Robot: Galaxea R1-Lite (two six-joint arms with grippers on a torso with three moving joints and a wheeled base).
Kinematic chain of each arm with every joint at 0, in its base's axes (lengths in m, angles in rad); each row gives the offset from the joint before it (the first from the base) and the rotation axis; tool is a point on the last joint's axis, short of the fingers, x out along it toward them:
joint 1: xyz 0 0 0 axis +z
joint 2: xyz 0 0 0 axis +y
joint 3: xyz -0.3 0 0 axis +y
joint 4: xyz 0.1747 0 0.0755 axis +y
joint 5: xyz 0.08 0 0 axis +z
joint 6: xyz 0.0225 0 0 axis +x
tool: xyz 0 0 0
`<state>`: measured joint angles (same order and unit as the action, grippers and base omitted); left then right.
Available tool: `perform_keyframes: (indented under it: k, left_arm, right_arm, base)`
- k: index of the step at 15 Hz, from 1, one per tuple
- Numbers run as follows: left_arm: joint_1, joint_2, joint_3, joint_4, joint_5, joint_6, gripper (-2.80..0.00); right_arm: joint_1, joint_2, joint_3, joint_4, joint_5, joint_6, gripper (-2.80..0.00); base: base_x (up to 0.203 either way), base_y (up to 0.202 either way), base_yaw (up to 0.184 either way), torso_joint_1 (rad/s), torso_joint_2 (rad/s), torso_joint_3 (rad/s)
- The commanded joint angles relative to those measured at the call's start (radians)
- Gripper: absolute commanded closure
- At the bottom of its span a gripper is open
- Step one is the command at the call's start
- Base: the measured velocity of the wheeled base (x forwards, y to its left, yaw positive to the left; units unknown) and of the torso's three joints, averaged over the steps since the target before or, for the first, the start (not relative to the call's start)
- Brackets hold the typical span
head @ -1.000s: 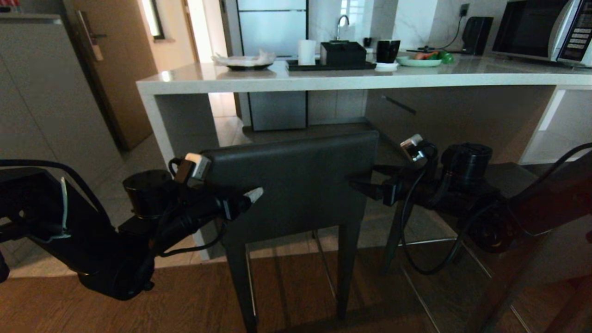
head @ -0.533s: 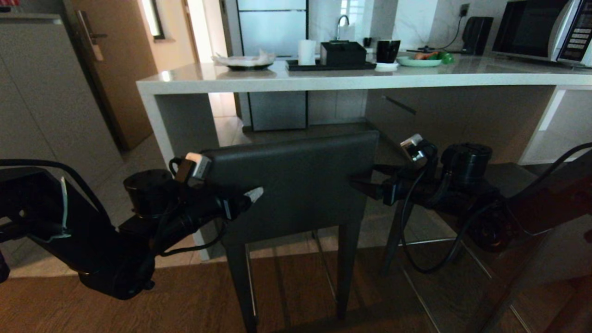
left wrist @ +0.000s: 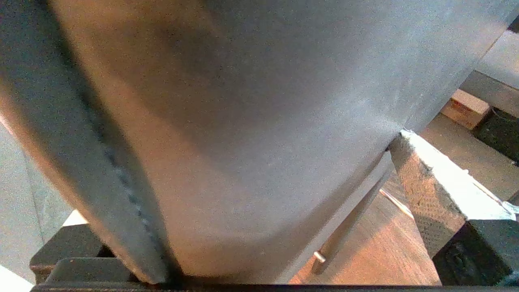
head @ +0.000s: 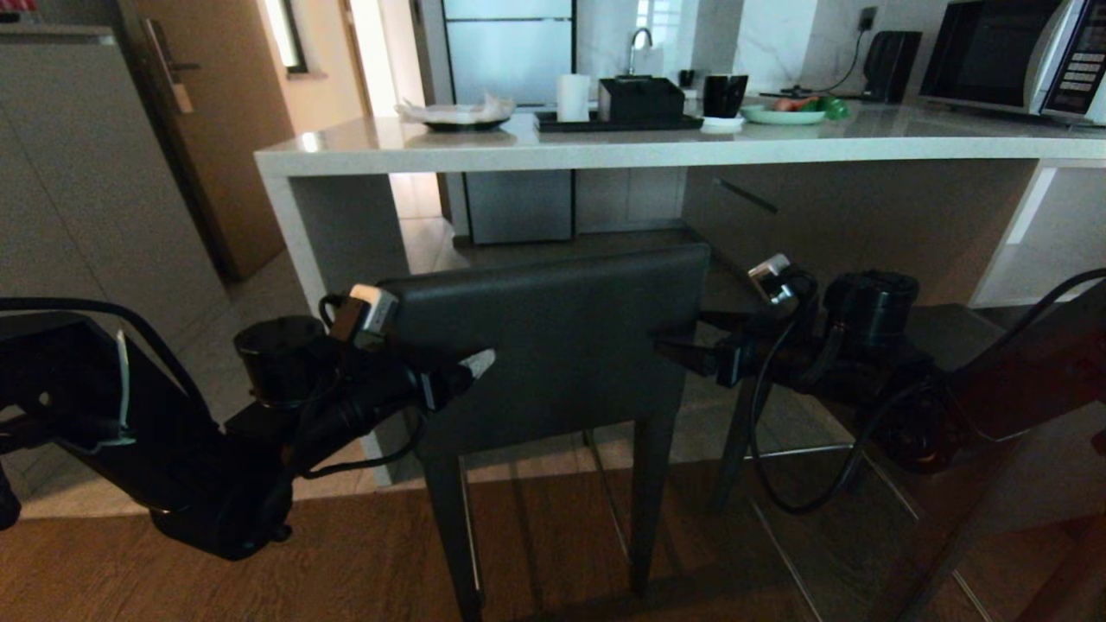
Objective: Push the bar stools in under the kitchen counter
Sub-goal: Push the gray chair back under the dining table
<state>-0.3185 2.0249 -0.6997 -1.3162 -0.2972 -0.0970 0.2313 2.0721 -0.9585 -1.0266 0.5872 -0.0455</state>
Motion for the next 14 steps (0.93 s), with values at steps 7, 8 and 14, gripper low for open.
perform_keyframes:
  k: [7,8,14]
  left_arm:
    - [-0.003,-0.043,0.092,-0.008,0.077,0.000,-2.80]
    - [-0.005,-0.043,0.105,-0.008,0.090,0.000,-2.80]
    - [0.004,-0.018,0.048,-0.004,0.092,-0.002,-2.80]
  right_arm:
    - [-0.001,-0.004,0.020,-0.009,-0.017,0.001,-2.80]
    - [0.000,-0.004,0.020,-0.009,-0.018,0.001,-2.80]
    - [0.000,0.005,0.001,-0.006,-0.018,0.003,-2.80]
  base:
    - [0.000,0.000,0.000,0.000,0.00,0.000]
    - [0.000,0.000,0.000,0.000,0.00,0.000]
    - [0.000,0.000,0.000,0.000,0.00,0.000]
